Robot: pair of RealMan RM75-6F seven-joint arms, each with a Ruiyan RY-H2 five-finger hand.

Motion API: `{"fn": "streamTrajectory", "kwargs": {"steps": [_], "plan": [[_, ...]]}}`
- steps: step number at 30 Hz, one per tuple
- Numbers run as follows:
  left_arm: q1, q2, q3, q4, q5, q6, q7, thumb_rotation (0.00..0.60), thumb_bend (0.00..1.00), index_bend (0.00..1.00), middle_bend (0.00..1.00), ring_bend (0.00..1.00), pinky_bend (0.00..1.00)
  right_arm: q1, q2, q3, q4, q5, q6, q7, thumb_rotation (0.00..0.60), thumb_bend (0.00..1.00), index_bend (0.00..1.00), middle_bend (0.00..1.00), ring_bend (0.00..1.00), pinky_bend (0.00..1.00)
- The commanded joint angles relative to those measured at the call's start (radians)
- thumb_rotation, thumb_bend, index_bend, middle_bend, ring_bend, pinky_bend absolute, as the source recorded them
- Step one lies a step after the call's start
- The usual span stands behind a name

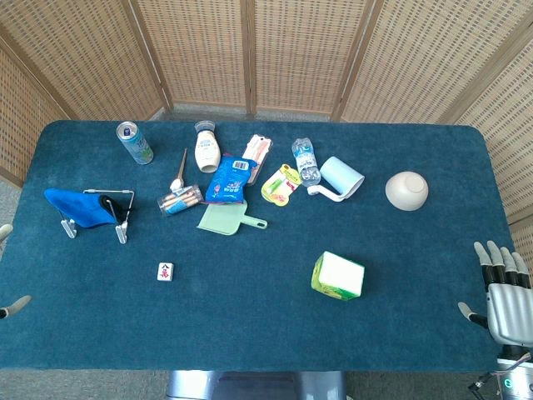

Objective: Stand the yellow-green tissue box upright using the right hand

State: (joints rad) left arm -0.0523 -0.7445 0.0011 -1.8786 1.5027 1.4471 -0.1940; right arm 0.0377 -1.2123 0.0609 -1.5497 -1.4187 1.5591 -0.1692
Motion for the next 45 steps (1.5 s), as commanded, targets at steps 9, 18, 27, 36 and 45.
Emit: {"fn": "streamTrajectory", "kwargs": {"steps": [9,18,27,36,45], "plan": [[0.000,-0.003,-0.002,0.000,0.003,0.005,0.001,0.600,0.04,0.00,0.00,0.00,0.00,-0.001,0.012,0.003,-0.025,-0.011,-0.011,0.017,0.600,0.00,0.00,0.00,0.00,0.00],[-0.004,-0.009,-0.007,-0.003,-0.015,-0.004,0.014,0.600,0.04,0.00,0.00,0.00,0.00,0.070,0.116,-0.006,-0.249,-0.060,-0.130,-0.008,0.600,0.00,0.00,0.00,0.00,0.00],[-0.007,-0.017,-0.011,-0.005,-0.032,-0.010,0.033,0.600,0.04,0.00,0.00,0.00,0.00,0.205,0.187,0.053,-0.477,0.034,-0.330,-0.068,0.600,0.00,0.00,0.00,0.00,0.00],[-0.012,-0.022,-0.016,-0.004,-0.042,-0.019,0.038,0.600,0.04,0.00,0.00,0.00,0.00,0.335,0.170,0.105,-0.588,0.181,-0.474,-0.146,0.600,0.00,0.00,0.00,0.00,0.00],[-0.014,-0.022,-0.018,0.000,-0.047,-0.024,0.031,0.600,0.04,0.00,0.00,0.00,0.00,0.444,0.091,0.126,-0.590,0.340,-0.533,-0.250,0.600,0.00,0.00,0.00,0.00,0.00]]}}
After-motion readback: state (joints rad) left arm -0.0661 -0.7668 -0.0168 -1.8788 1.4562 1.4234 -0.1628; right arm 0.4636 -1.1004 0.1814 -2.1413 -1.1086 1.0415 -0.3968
